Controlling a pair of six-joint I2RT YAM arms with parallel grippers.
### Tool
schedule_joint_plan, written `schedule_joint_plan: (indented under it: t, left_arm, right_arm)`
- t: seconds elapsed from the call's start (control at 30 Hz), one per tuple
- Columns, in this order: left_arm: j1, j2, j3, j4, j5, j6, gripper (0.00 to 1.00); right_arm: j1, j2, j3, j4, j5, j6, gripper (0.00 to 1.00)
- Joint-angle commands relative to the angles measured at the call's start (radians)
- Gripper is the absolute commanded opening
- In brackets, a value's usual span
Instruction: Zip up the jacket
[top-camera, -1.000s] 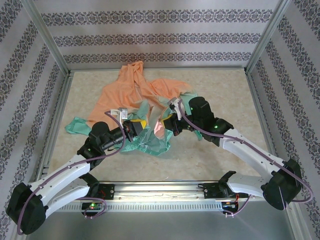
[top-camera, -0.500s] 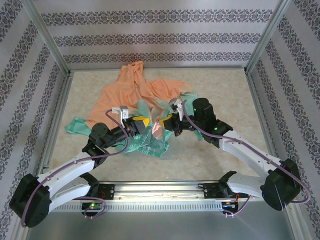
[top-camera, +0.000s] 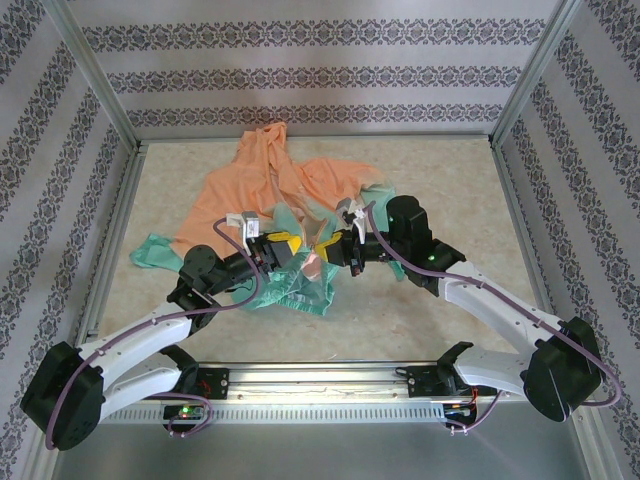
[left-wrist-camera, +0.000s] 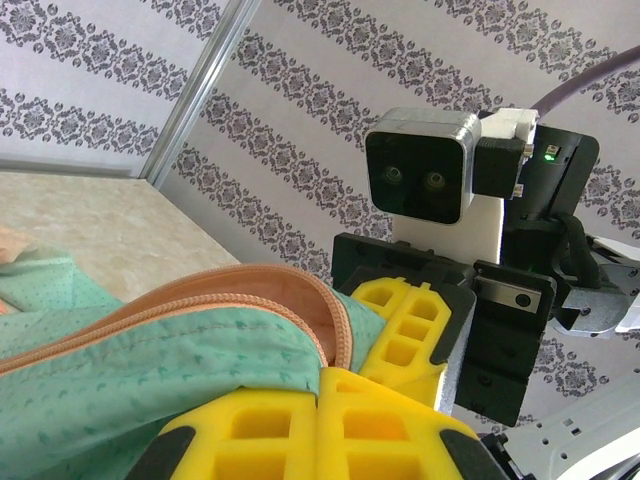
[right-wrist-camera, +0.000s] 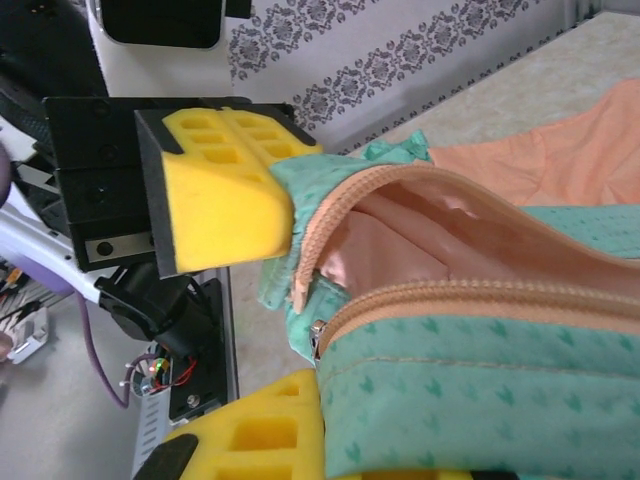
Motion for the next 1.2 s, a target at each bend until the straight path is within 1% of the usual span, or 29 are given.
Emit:
schedule_joint_plan:
  t: [0.0, 0.27, 0.77, 1.0, 1.17]
  left_arm:
    - [0.014, 0.000, 0.005, 0.103, 0.022, 0.003, 0.00]
    - [0.014, 0.001, 0.003, 0.132, 0.028, -0.009, 0.00]
    - [0.014, 0.044, 0.018, 0.154, 0.093, -0.038, 0.00]
    - [0.014, 0.046, 0.017, 0.158, 0.088, -0.042, 0.00]
    - [0.014, 0.034, 0.008, 0.154, 0.046, -0.042, 0.00]
  right_arm:
    - [0.004, -0.011, -0.006, 0.047, -0.069, -0.013, 0.00]
    - [0.013, 0.002, 0.000, 0.048, -0.090, -0.013, 0.00]
    - [0.017, 0.007, 0.014, 0.054, -0.107, -0.007, 0.00]
    - [0.019, 0.009, 0.011, 0.060, -0.114, -0.007, 0.00]
    - [0.019, 0.011, 0.007, 0.061, -0.118, -0.010, 0.00]
